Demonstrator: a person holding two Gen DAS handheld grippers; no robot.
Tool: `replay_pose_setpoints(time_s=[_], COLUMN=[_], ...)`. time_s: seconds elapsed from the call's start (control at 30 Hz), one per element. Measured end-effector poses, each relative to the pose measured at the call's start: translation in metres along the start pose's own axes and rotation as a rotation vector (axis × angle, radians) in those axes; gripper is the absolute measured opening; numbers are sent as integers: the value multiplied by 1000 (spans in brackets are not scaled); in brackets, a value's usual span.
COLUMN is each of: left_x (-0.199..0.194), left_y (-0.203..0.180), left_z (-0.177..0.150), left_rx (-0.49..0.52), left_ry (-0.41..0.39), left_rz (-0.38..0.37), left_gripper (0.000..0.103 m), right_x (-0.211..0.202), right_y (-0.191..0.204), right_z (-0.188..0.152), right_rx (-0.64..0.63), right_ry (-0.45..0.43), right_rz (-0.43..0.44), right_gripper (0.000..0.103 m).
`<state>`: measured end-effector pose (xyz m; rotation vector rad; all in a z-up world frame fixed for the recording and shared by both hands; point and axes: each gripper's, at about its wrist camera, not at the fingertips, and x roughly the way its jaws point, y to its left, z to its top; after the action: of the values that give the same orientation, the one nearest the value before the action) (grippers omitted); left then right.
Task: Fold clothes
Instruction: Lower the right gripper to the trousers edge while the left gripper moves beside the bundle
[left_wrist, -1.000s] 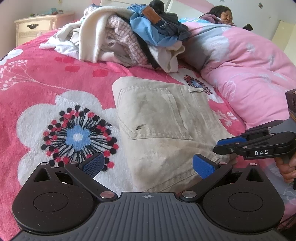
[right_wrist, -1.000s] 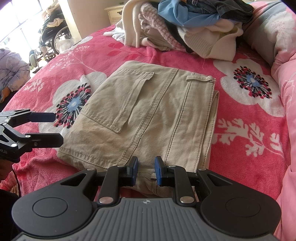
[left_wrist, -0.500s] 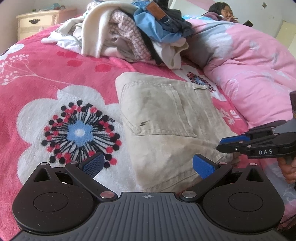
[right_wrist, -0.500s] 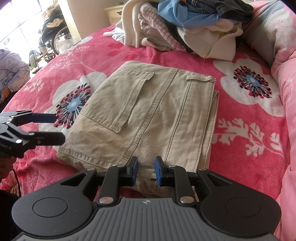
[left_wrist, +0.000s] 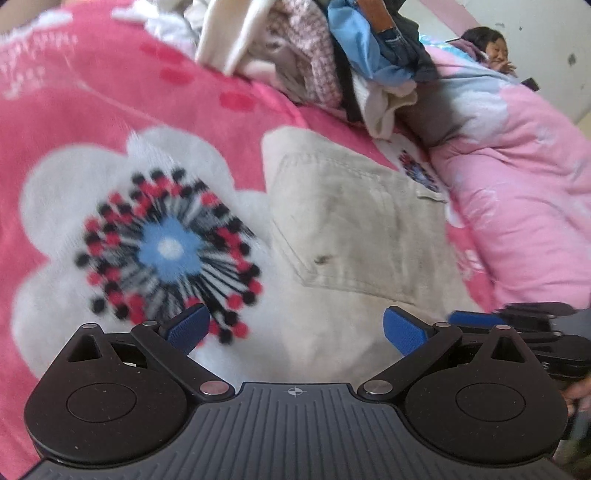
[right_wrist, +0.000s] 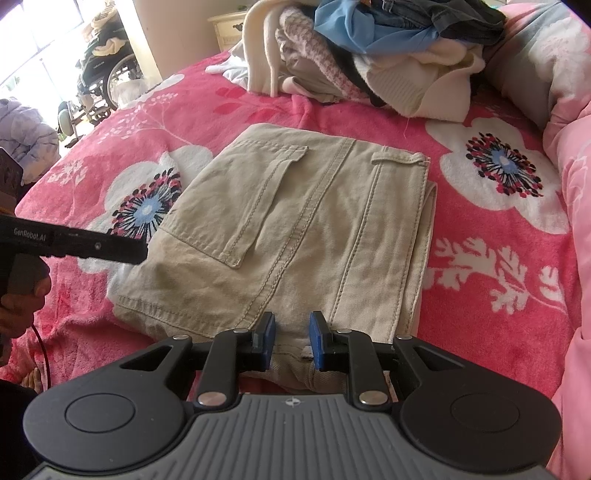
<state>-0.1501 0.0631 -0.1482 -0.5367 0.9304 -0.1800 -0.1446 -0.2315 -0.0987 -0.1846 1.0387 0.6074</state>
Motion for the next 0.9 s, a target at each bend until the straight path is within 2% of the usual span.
replay_pose_setpoints(time_s=[0.13,0.37,0.5,0.7,0.8,0.83,0.9], left_x=[4,1,5,10,9,10,9], left_y=[4,7,3,-1,-1,-2,-4], left_z=[-3,-14,-16,-17,-22,-23,-27], left_rx=[-20,-90,-68,-30,-50,-56,-47], left_ry=[30,48,60,75,74,75,58], left_rz=[-44,-187,-171,-200,-246,-260,-261], left_gripper=[98,97,97,97,97,97,97], right_x=[0,-6,-11,-15,-15,-15,-11], right_y=[2,3,-1,-6,3,9,23], right_z=[3,11,16,31,50,58,76], right_rx=[0,6,34,126,108,93,53], right_ry=[1,-37,-63,-83,-84,-83,-74], right_rz=[-12,-15,-9,8,54,69,111], right_gripper=[24,35,36,42,44,48,49])
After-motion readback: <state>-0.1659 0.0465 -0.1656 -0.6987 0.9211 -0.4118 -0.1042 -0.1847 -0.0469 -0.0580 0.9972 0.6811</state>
